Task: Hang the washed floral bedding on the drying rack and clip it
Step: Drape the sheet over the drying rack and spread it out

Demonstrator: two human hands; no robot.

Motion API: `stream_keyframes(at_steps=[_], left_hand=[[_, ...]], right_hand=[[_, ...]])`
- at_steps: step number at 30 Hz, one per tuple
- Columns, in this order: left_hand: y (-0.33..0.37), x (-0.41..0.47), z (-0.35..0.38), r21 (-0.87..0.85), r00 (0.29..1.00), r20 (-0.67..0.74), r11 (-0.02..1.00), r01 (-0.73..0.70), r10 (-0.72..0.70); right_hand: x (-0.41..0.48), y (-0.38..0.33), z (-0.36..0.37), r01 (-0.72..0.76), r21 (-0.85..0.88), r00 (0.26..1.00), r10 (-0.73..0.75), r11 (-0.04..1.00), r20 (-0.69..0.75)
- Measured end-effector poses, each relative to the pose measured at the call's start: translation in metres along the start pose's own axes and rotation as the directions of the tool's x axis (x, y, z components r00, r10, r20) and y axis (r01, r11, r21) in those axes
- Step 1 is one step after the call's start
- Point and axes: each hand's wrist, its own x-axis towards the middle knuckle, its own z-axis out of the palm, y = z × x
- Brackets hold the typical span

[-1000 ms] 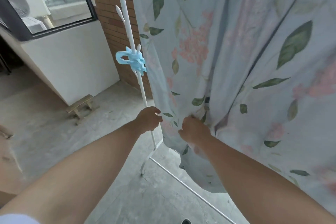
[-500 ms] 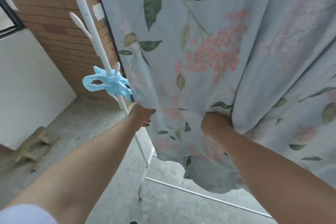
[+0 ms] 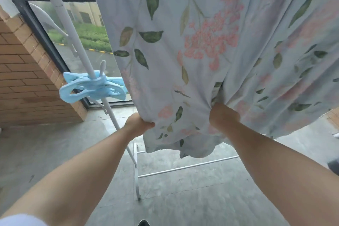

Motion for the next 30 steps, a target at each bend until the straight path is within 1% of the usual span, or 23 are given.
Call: stream_keyframes(at_steps=[3,5,6,8,9,11,12,13,14,15,16,17,18,19,20,21,22,23,24,26,27,28,30], left_hand=[[-0.006,-0.019,0.006,0.122,0.996,0.093,0.992,-0.015,0.004],[-0.003,-0.037,0.007,0.151,0.986,0.164,0.988,-0.026,0.001],[0.0,-0.046,0.008,0.131,0.982,0.186,0.991,-0.012,-0.013],[0.01,-0.069,0.012,0.018,0.965,0.255,0.998,0.063,-0.066],[0.017,-0.082,0.016,-0.061,0.942,0.323,0.991,0.117,-0.091],[0.028,-0.108,0.034,-0.215,0.874,0.476,0.951,0.221,-0.096],[0.032,-0.118,0.043,-0.259,0.847,0.526,0.932,0.252,-0.083],[0.036,-0.127,0.053,-0.298,0.838,0.542,0.917,0.264,-0.065],[0.04,-0.135,0.062,-0.345,0.846,0.532,0.902,0.258,-0.038],[0.045,-0.143,0.071,-0.401,0.866,0.5,0.885,0.236,-0.005],[0.048,-0.151,0.079,-0.454,0.888,0.46,0.866,0.208,0.028],[0.053,-0.159,0.085,-0.494,0.902,0.427,0.851,0.179,0.058],[0.058,-0.164,0.089,-0.516,0.913,0.402,0.842,0.157,0.076],[0.062,-0.17,0.093,-0.517,0.918,0.387,0.844,0.143,0.082],[0.066,-0.174,0.095,-0.504,0.922,0.377,0.854,0.128,0.084],[0.069,-0.177,0.095,-0.478,0.924,0.372,0.872,0.105,0.092],[0.071,-0.177,0.093,-0.446,0.925,0.363,0.893,0.068,0.111],[0.072,-0.175,0.088,-0.405,0.929,0.347,0.914,0.024,0.129],[0.068,-0.169,0.082,-0.367,0.939,0.315,0.93,-0.014,0.139],[0.055,-0.151,0.066,-0.271,0.968,0.213,0.96,-0.071,0.132],[0.044,-0.14,0.057,-0.228,0.983,0.154,0.972,-0.065,0.101],[0.033,-0.131,0.05,-0.202,0.994,0.095,0.979,-0.038,0.058],[0.012,-0.118,0.036,-0.196,0.999,0.022,0.98,0.033,-0.029]], right_hand=[[-0.016,0.013,-0.002,-0.005,0.028,1.0,0.005,1.0,0.004],[-0.028,0.033,-0.002,-0.047,0.095,0.996,0.054,0.994,-0.074],[-0.033,0.045,-0.001,-0.07,0.155,0.987,0.091,0.985,-0.134],[-0.039,0.067,0.002,-0.085,0.299,0.96,0.158,0.951,-0.229],[-0.041,0.075,0.003,-0.079,0.367,0.95,0.181,0.927,-0.253],[-0.049,0.091,0.015,-0.044,0.467,0.953,0.178,0.883,-0.245],[-0.052,0.094,0.022,-0.029,0.503,0.967,0.151,0.864,-0.204],[-0.057,0.095,0.028,-0.018,0.531,0.986,0.103,0.847,-0.131],[-0.065,0.094,0.035,-0.015,0.547,0.999,0.03,0.837,-0.018],[-0.074,0.094,0.041,-0.002,0.55,0.989,-0.079,0.835,0.124],[-0.088,0.092,0.046,0.038,0.54,0.941,-0.212,0.841,0.265],[-0.101,0.088,0.051,0.087,0.541,0.865,-0.333,0.836,0.376],[-0.112,0.081,0.058,0.125,0.551,0.788,-0.42,0.825,0.45],[-0.125,0.072,0.064,0.157,0.571,0.744,-0.477,0.806,0.469],[-0.133,0.063,0.074,0.175,0.599,0.756,-0.496,0.782,0.427],[-0.137,0.055,0.084,0.182,0.64,0.807,-0.485,0.747,0.337],[-0.136,0.047,0.092,0.18,0.679,0.87,-0.438,0.712,0.227],[-0.134,0.041,0.095,0.172,0.705,0.92,-0.368,0.688,0.134],[-0.132,0.039,0.097,0.164,0.702,0.952,-0.297,0.693,0.071],[-0.128,0.043,0.094,0.098,0.678,0.984,-0.171,0.728,0.041],[-0.129,0.046,0.09,0.05,0.675,0.995,-0.095,0.736,0.03],[-0.131,0.051,0.086,-0.003,0.683,1.0,-0.001,0.73,0.006],[-0.135,0.059,0.079,-0.11,0.737,0.974,0.219,0.666,-0.052]])
